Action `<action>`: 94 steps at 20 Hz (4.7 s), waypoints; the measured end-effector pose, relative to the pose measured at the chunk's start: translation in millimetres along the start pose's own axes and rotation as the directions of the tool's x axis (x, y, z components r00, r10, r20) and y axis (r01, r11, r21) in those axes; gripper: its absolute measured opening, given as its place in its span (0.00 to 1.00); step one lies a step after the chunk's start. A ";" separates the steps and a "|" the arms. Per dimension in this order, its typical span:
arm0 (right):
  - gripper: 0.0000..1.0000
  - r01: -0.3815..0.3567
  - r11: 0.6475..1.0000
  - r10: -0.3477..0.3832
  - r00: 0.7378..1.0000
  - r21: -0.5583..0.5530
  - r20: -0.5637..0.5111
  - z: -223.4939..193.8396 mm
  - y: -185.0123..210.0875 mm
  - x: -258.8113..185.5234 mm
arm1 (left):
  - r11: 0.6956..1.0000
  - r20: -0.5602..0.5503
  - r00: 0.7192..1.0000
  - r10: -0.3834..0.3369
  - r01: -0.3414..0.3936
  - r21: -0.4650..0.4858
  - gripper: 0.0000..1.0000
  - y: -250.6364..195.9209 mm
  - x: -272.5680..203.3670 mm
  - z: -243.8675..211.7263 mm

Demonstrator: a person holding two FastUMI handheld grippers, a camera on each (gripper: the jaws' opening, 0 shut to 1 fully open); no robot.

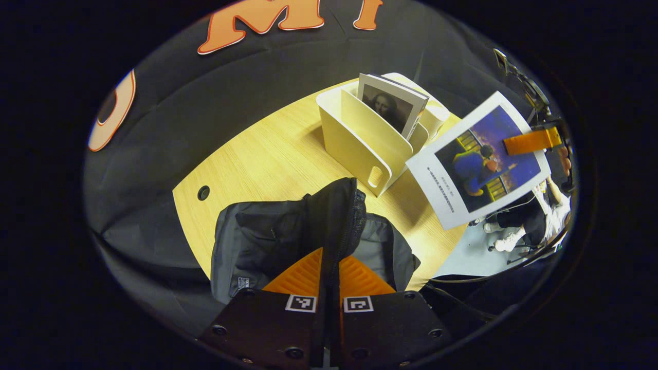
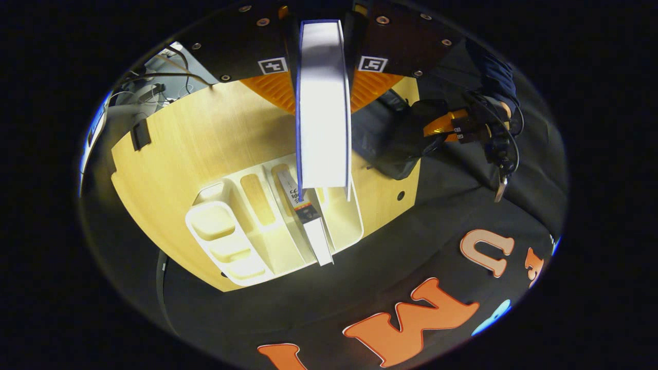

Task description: Open the schoolbag, grab two books from the bookshelf and put them into the schoolbag.

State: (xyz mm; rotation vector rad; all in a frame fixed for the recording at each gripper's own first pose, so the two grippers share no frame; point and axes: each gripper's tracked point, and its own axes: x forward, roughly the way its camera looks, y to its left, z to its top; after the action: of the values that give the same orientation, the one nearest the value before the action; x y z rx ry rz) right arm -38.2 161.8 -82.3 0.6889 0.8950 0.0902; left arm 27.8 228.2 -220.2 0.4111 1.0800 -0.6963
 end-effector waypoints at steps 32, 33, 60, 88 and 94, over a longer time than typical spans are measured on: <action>0.34 -0.454 0.813 0.380 0.888 0.364 0.260 -90.8 146.6 223.1 | 0.990 0.161 0.985 0.059 -0.037 -0.136 0.05 -13.4 -7.9 -13.6; 0.35 -0.455 0.809 0.374 0.887 0.372 0.271 -91.8 148.6 228.9 | 0.990 0.161 0.985 0.054 -0.032 -0.137 0.05 -15.3 -8.2 -14.2; 0.93 -0.030 0.990 0.019 0.996 -0.135 -0.082 -77.4 76.8 199.0 | 0.996 0.170 0.985 0.043 -0.029 -0.083 0.06 -3.8 -3.6 -21.0; 0.96 0.217 0.868 -0.260 0.965 -0.446 -0.036 180.0 11.6 127.4 | 0.994 0.098 0.993 0.060 -0.050 -0.099 0.05 0.9 2.9 -16.1; 0.96 0.203 0.856 -0.274 0.958 -0.475 -0.084 216.1 6.8 153.2 | 0.987 0.074 0.993 0.090 -0.079 -0.139 0.05 -2.1 3.0 -13.5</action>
State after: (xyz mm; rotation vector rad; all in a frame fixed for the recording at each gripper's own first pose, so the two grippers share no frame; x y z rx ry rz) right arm 221.4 109.4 -91.3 0.1202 1.0494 0.1285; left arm 18.3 234.1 -228.6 0.3077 1.0216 -0.5556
